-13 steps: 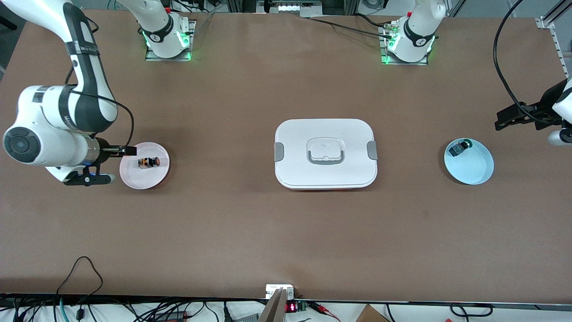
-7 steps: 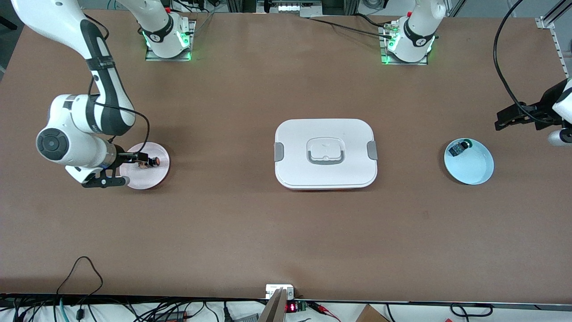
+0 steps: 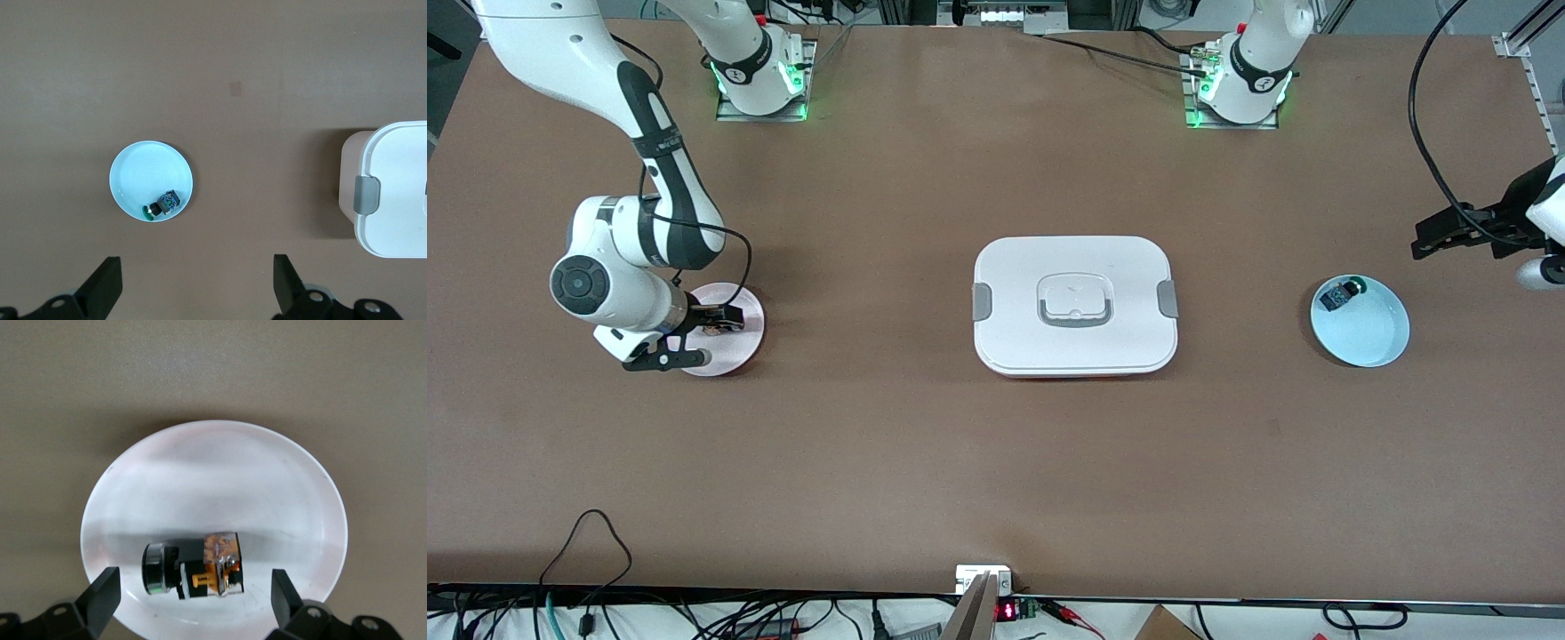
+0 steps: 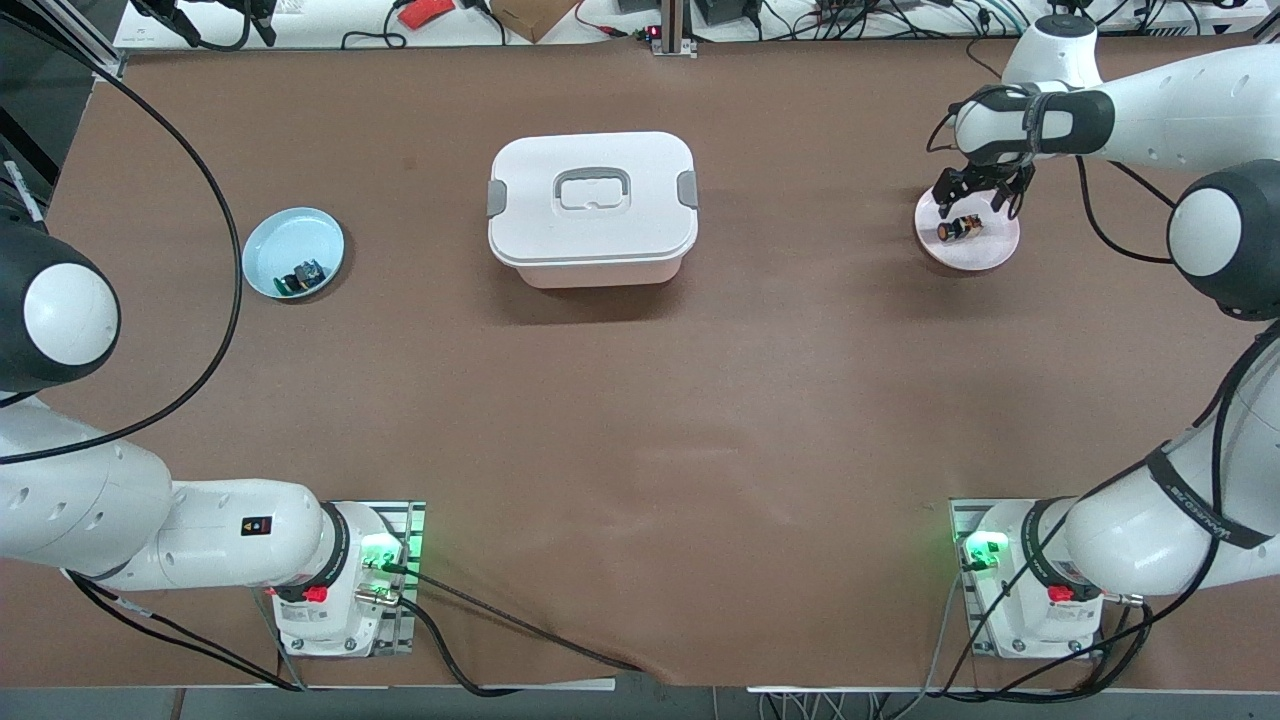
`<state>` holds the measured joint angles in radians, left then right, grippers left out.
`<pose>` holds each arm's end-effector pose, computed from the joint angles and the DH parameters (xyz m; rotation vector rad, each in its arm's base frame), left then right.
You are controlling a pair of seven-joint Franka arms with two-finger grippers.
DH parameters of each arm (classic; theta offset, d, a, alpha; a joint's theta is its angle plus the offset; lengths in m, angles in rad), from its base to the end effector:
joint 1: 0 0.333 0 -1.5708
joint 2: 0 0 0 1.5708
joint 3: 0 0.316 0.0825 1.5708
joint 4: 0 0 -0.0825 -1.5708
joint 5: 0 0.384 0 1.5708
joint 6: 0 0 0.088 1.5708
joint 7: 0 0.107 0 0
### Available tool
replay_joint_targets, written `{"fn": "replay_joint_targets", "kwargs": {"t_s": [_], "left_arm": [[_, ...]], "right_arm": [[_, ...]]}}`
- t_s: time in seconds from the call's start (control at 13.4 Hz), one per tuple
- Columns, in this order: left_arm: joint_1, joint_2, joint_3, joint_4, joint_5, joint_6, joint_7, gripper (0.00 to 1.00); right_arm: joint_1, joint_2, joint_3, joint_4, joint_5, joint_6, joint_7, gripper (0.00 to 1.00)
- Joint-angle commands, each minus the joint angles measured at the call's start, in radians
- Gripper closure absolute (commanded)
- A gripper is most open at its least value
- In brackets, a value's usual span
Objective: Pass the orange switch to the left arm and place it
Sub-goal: 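Close the right gripper on the orange switch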
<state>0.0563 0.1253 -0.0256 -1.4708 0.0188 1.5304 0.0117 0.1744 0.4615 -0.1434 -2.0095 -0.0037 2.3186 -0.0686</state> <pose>0.5877 0.0211 0.5965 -3.1255 -0.0301 0.1031 0.5888 0.0193 0.2132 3.0639 0.1724 -0.2292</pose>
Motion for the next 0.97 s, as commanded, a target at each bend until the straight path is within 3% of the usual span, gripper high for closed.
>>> {"fn": "replay_joint_targets", "kwargs": {"t_s": [0.0,0.9], "left_arm": [[-0.001,0.004,0.007,0.018,-0.019,-0.006,0.004,0.00],[-0.007,0.005,0.007,0.018,-0.016,-0.006,0.004,0.00]], "right_arm": [[-0.003,-0.003,0.001,-0.058,0.014,0.088,-0.043,0.00],[-0.004,0.040,0.010,-0.060,0.031,0.105,-0.043,0.00]]}}
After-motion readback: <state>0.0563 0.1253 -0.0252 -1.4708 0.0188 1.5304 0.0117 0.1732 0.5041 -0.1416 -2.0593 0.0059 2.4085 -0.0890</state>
